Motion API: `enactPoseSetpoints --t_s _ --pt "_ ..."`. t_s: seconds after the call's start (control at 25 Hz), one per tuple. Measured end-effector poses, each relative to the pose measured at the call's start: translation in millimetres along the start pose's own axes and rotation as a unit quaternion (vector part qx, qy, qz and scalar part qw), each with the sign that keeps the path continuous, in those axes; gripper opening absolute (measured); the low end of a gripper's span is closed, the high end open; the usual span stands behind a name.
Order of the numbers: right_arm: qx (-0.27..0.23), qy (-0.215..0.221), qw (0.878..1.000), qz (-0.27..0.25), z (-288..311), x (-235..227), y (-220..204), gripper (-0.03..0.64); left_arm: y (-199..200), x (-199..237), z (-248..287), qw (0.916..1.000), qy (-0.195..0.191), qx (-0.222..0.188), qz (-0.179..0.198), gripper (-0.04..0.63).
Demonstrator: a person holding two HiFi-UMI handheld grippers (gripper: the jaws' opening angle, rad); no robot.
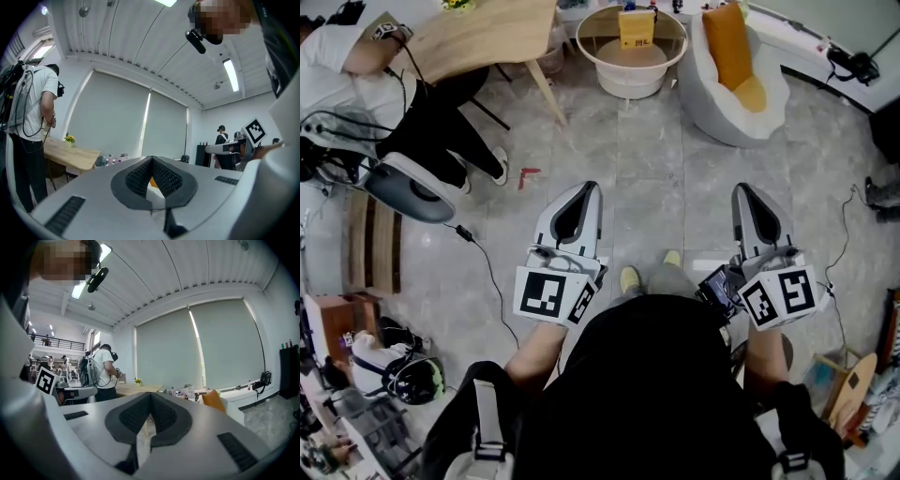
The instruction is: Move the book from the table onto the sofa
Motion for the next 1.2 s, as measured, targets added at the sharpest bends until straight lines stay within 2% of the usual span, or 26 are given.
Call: enactPoseSetpoints --t_s 0.44,0.84,1.2 --pt "0.008 0.019 1.000 -0.018 25 9 -1 0.009 -8 17 4 0.9999 0.005 -0.006 -0.009 0.006" --pt "0.022 0.023 0.999 0.002 71 -24 -12 0.009 -15 35 40 0.9998 0.014 0.011 -0.002 0.006" --pt "0.028 0.016 0.999 0.005 119 -69 -6 0.009 -22 52 105 0.9998 0.005 0.021 -0.002 0.006"
Point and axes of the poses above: the fingertips, and each gripper's own axes: z forward along the fingers, x to its left, y out of its top, the point moved 8 cm from there along -z, backward along the fingers, and after that the axes turned 6 degrees about z, right-handed, at the moved point
